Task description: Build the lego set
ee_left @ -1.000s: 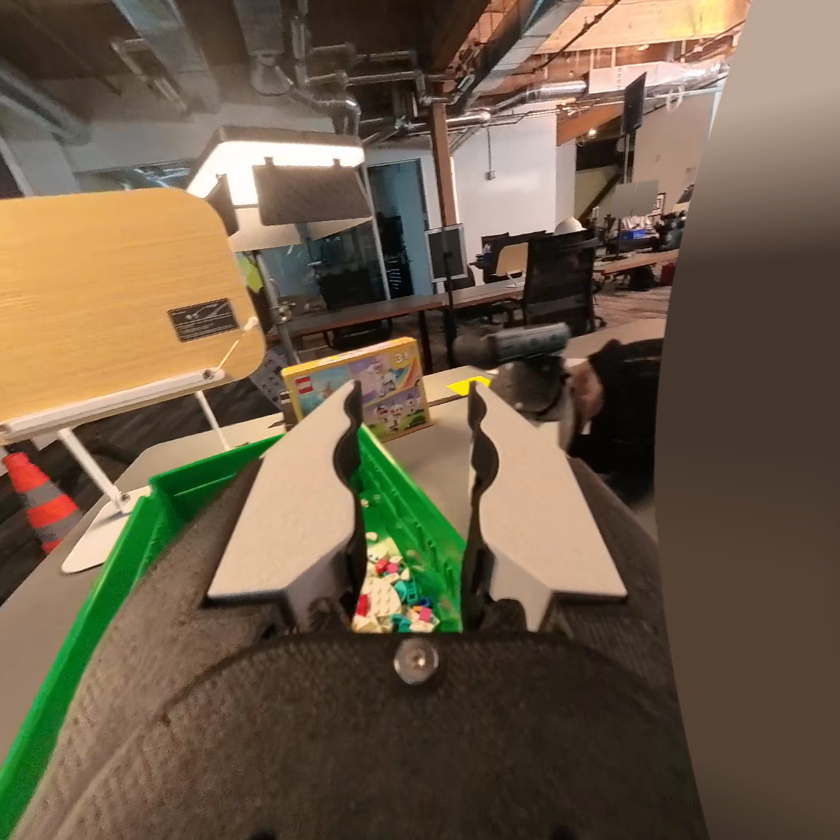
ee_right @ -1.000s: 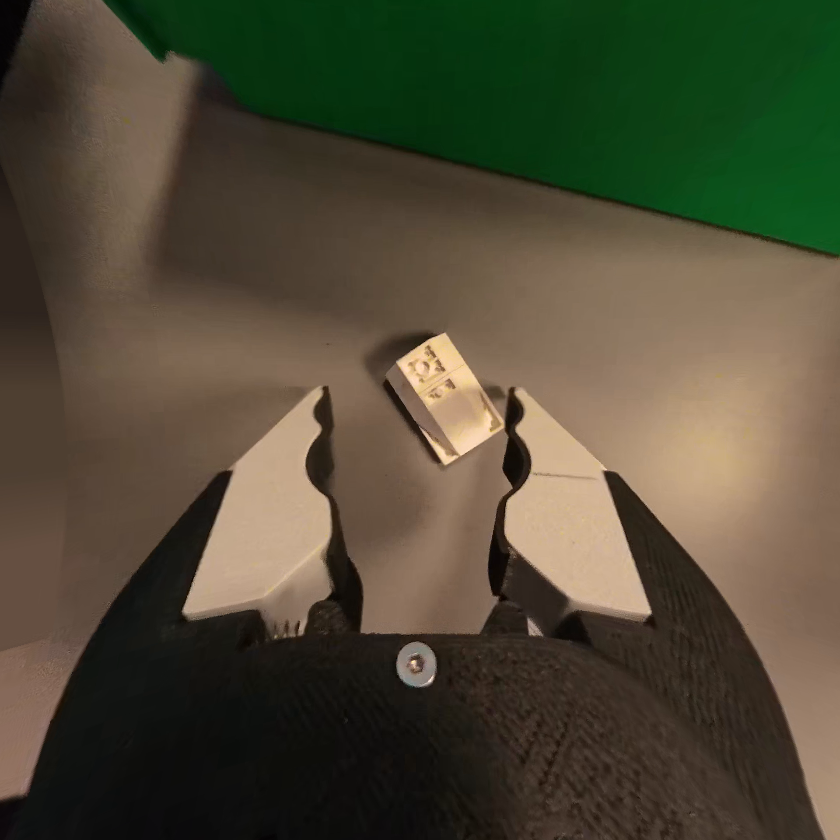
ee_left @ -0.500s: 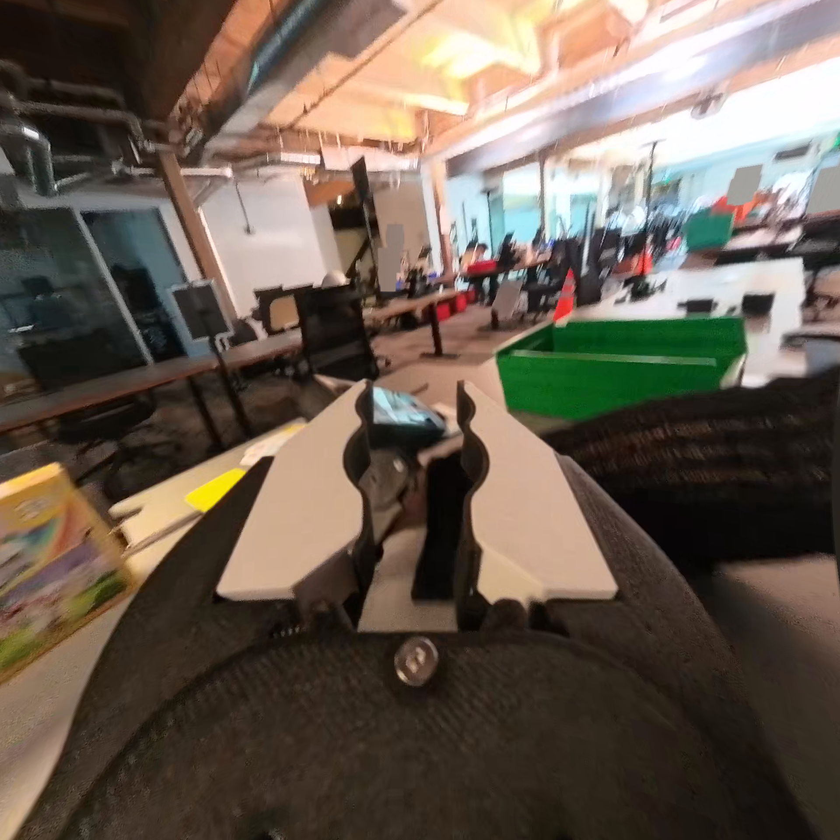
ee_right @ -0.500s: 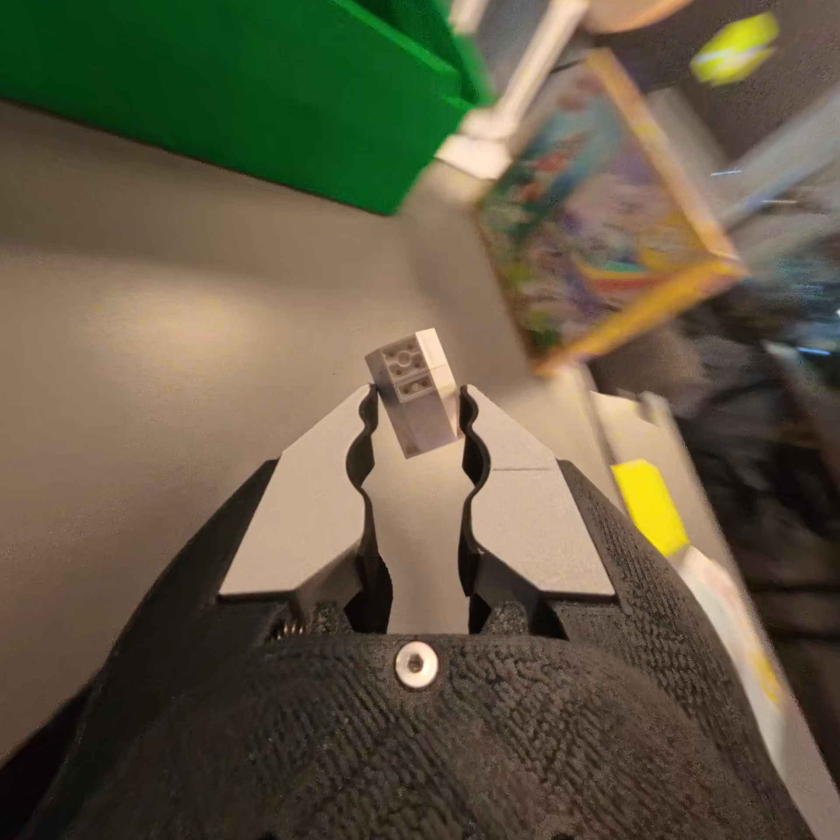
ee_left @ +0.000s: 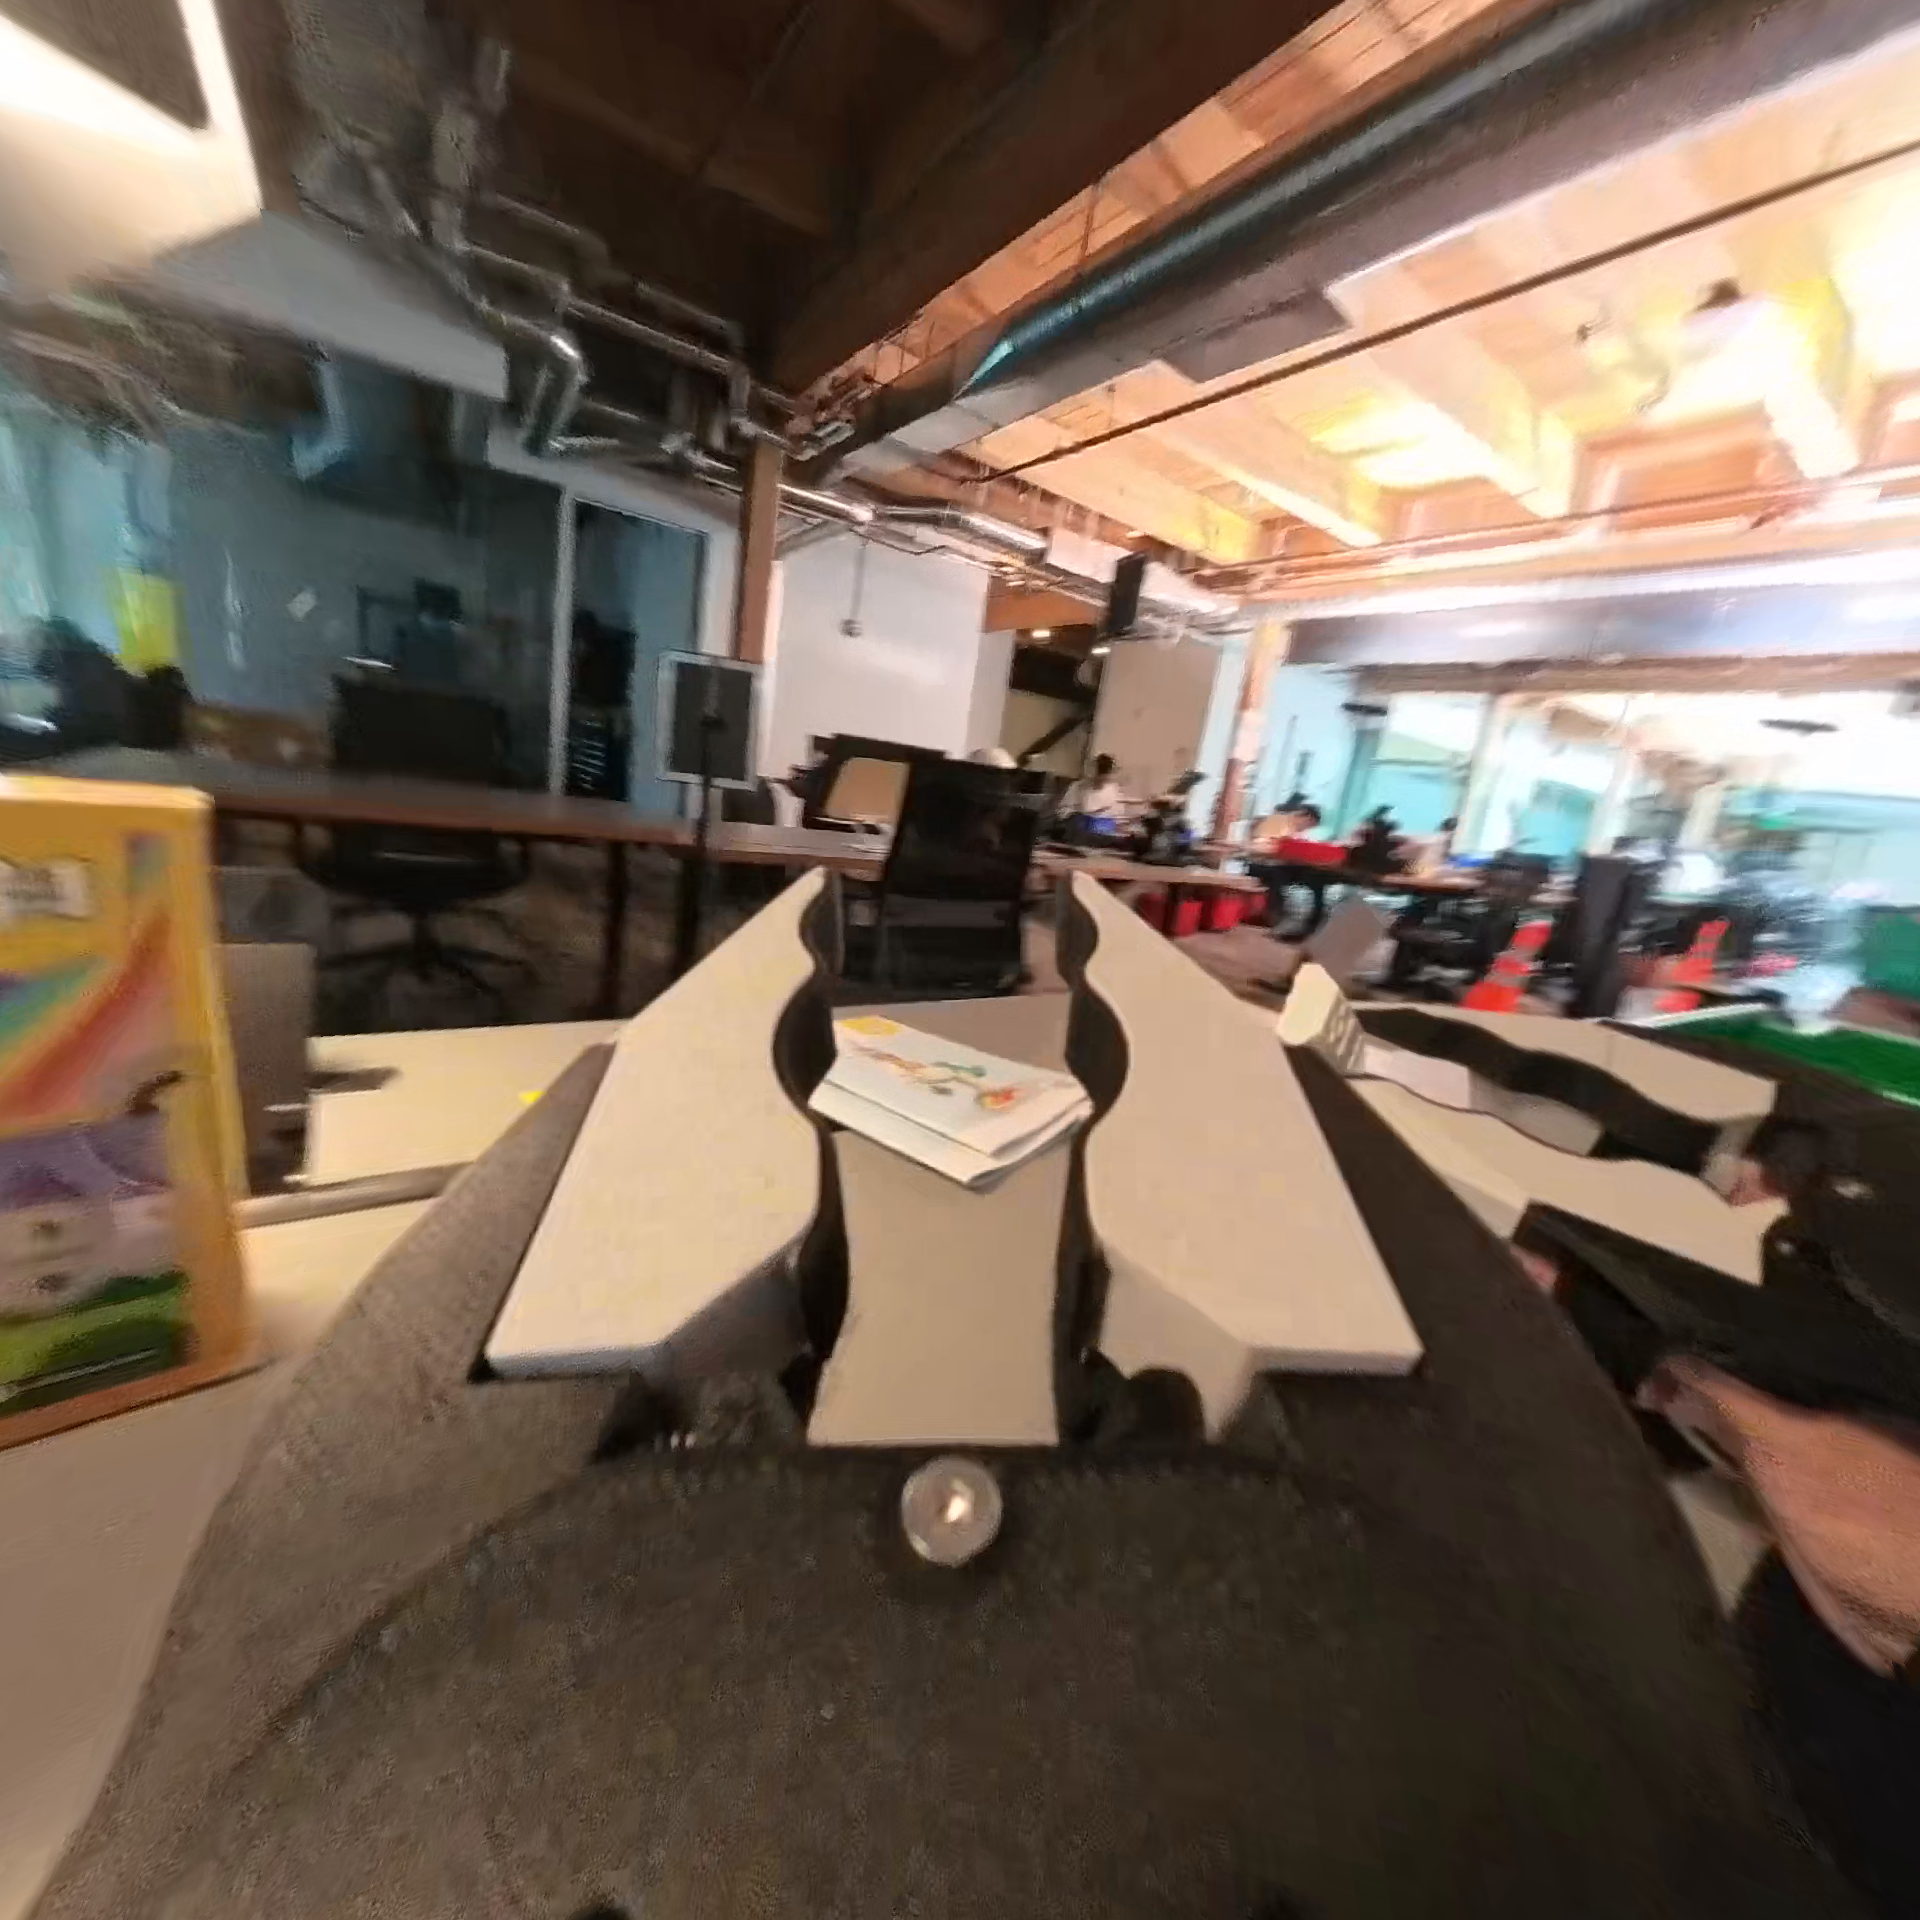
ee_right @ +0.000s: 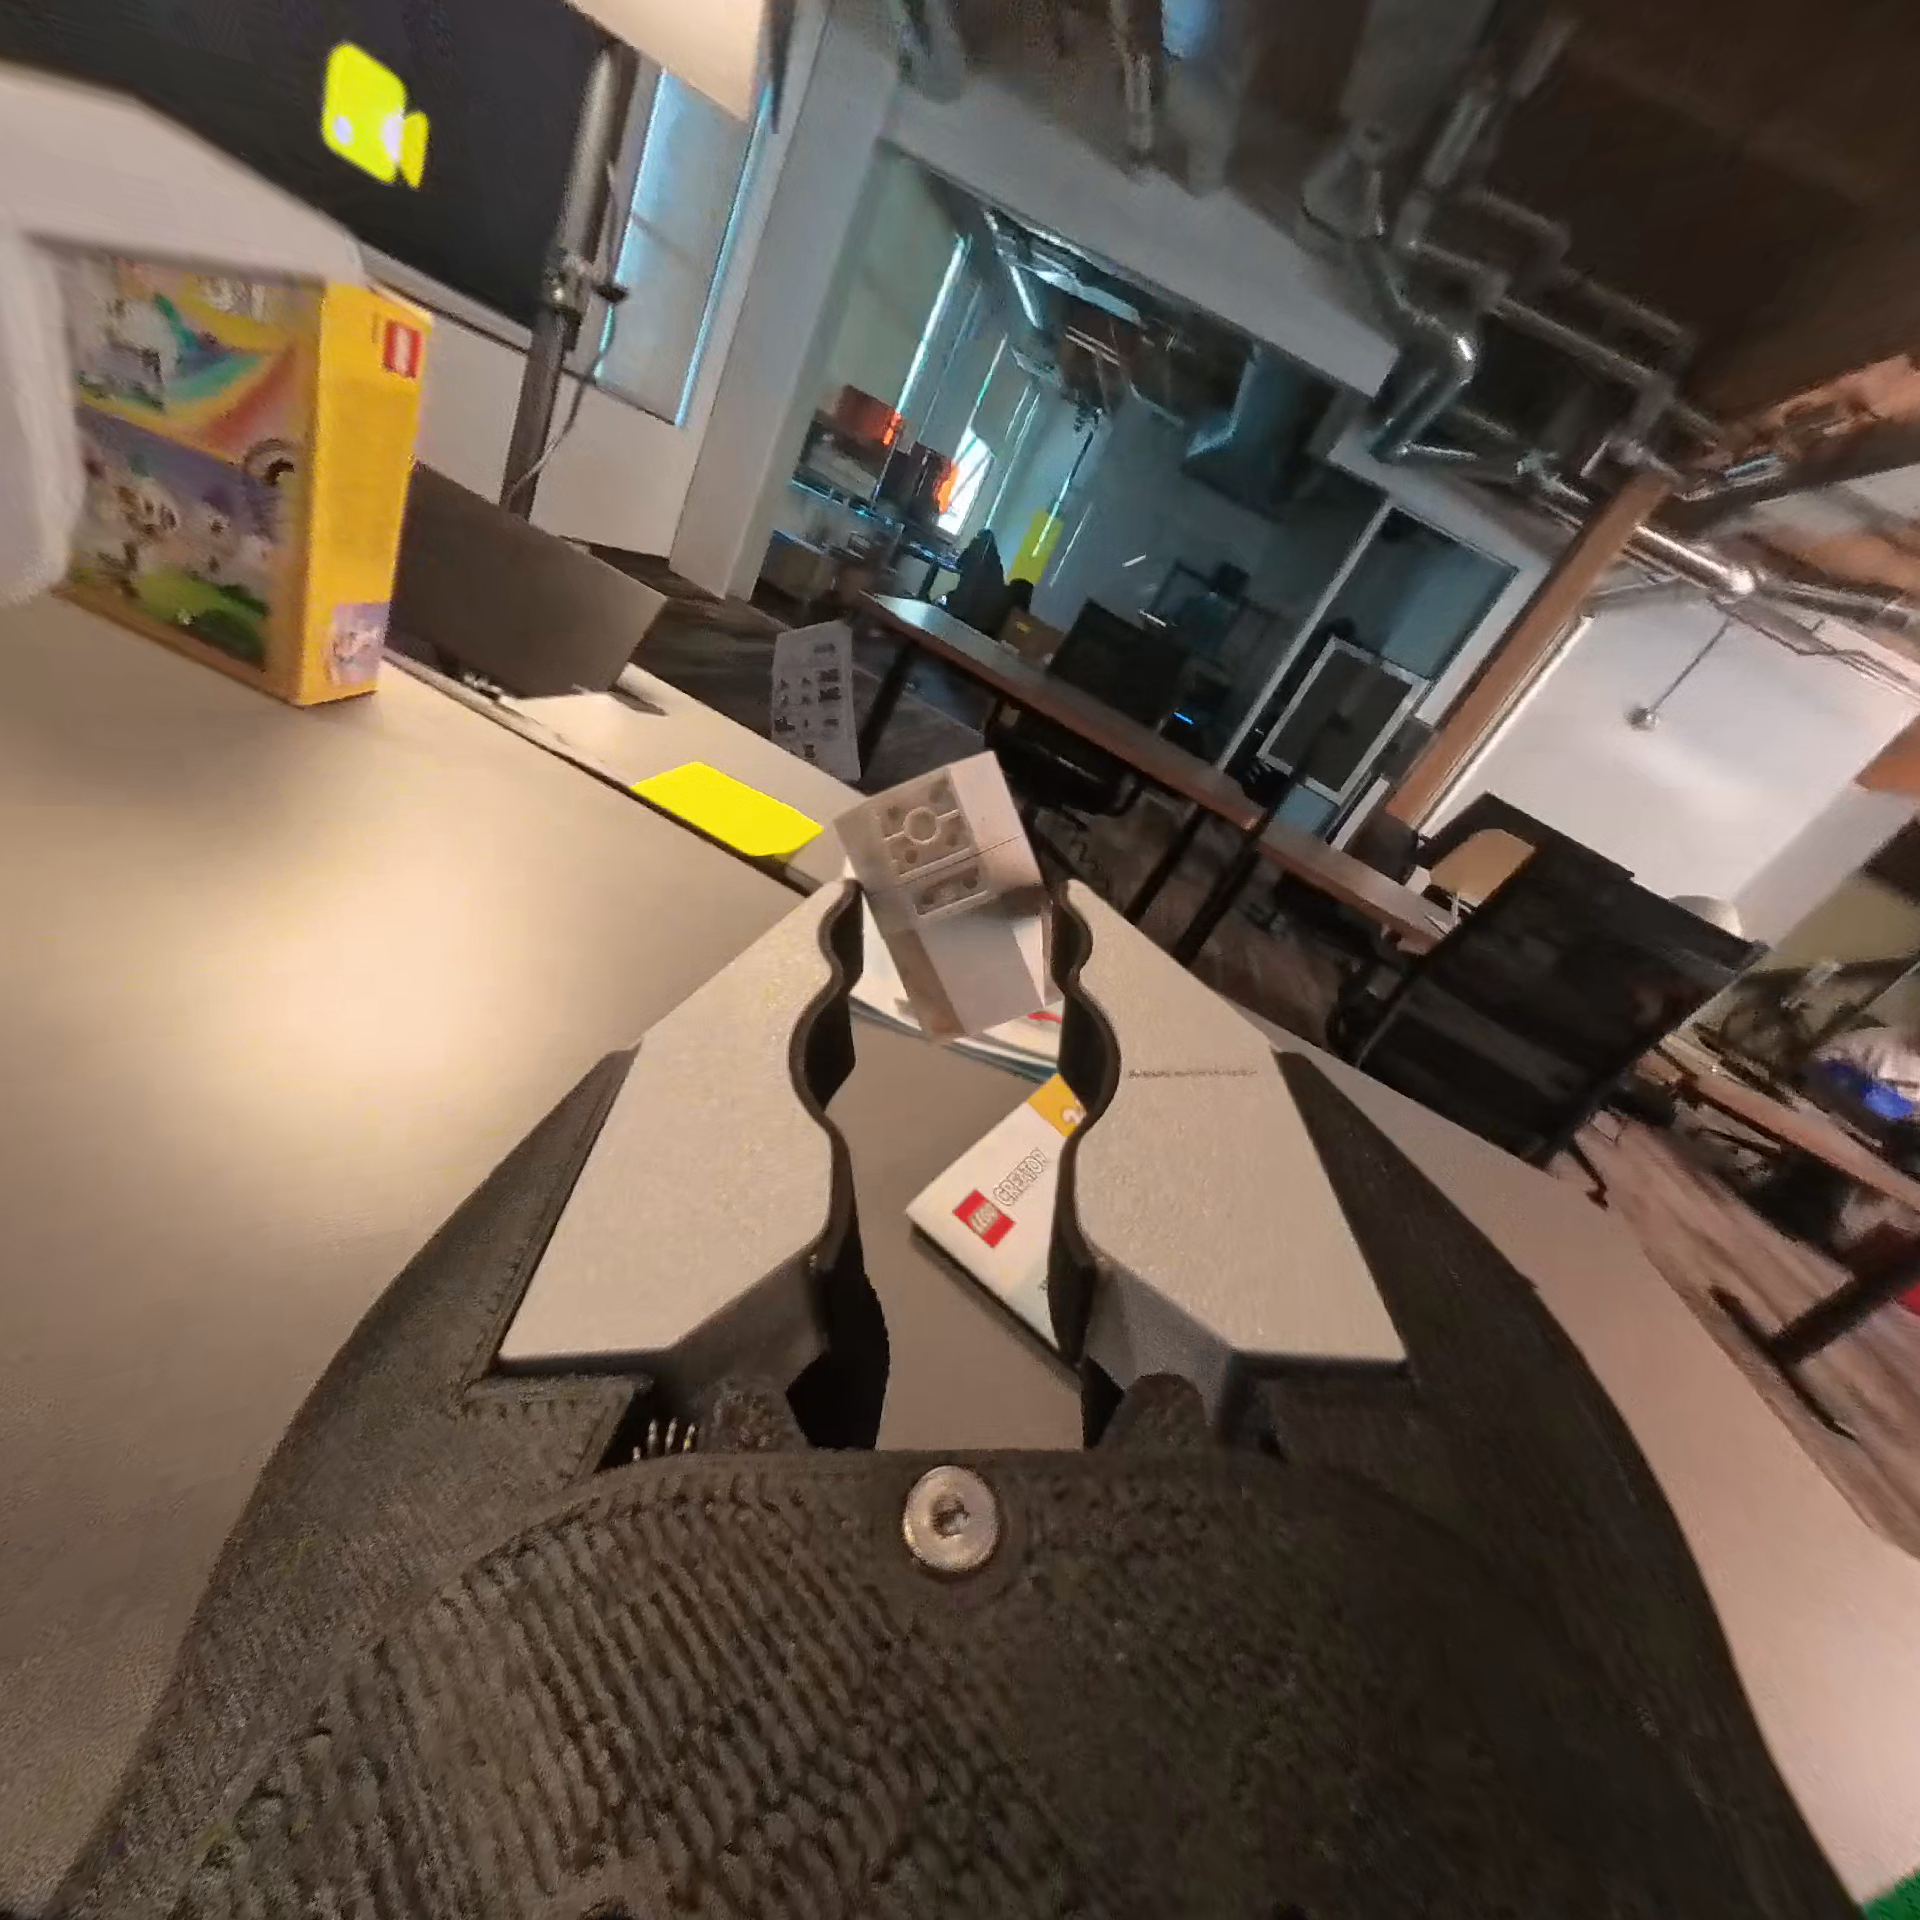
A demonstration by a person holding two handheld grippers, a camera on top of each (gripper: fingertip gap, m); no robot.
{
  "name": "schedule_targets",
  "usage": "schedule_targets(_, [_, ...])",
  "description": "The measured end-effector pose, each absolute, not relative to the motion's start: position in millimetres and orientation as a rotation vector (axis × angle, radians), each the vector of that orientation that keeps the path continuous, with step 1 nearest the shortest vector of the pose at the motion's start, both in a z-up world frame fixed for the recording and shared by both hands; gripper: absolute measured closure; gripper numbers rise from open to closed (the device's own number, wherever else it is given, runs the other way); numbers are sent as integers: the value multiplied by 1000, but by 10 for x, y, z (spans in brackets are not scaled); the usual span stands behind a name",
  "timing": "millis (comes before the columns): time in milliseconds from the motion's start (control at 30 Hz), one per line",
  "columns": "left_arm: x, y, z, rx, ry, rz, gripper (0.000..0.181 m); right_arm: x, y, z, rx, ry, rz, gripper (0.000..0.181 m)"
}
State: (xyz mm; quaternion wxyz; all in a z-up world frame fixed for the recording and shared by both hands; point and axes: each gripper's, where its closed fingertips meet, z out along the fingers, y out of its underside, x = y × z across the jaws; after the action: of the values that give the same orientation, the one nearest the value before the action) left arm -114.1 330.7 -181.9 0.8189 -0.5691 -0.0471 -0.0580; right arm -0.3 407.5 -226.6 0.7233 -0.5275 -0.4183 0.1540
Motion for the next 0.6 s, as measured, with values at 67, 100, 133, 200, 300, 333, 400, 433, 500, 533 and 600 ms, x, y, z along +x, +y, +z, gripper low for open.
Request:
schedule_targets(67, [-1128, 3450, -1918, -1234, -56, -232, 141, 26, 4082, -2230, -1156, -895, 371, 147])
schedule_targets(100, [-1125, 3532, -1996, -1268, -54, -288, 140, 34, 4074, -2219, -1151, -890, 382, 147])
schedule_targets(133, [-1092, 3595, -2042, -1296, -55, -377, 133, 33, 4057, -2213, -1144, -892, 395, 147])
schedule_targets(200, [-895, 3625, -2065, -1304, 19, -589, 125, 1, 3978, -2189, -1112, -912, 443, 147])
schedule_targets(300, [-608, 3613, -2120, -1341, 123, -876, 110, -76, 3879, -2178, -1070, -956, 510, 147])
schedule_targets(333, [-553, 3597, -2126, -1346, 150, -930, 110, -102, 3870, -2201, -1074, -975, 515, 147])
schedule_targets(400, [-518, 3586, -2135, -1353, 166, -953, 110, -163, 3825, -2240, -1074, -1018, 529, 147])
schedule_targets(433, [-520, 3583, -2133, -1351, 168, -932, 110, -188, 3803, -2250, -1067, -1034, 519, 147])
schedule_targets(500, [-532, 3578, -2128, -1349, 173, -871, 110, -240, 3757, -2282, -1043, -1078, 471, 147])
schedule_targets(533, [-537, 3575, -2127, -1349, 176, -843, 111, -266, 3738, -2306, -1033, -1104, 441, 147])
schedule_targets(600, [-558, 3565, -2122, -1346, 174, -796, 115, -312, 3698, -2340, -1010, -1145, 390, 147])
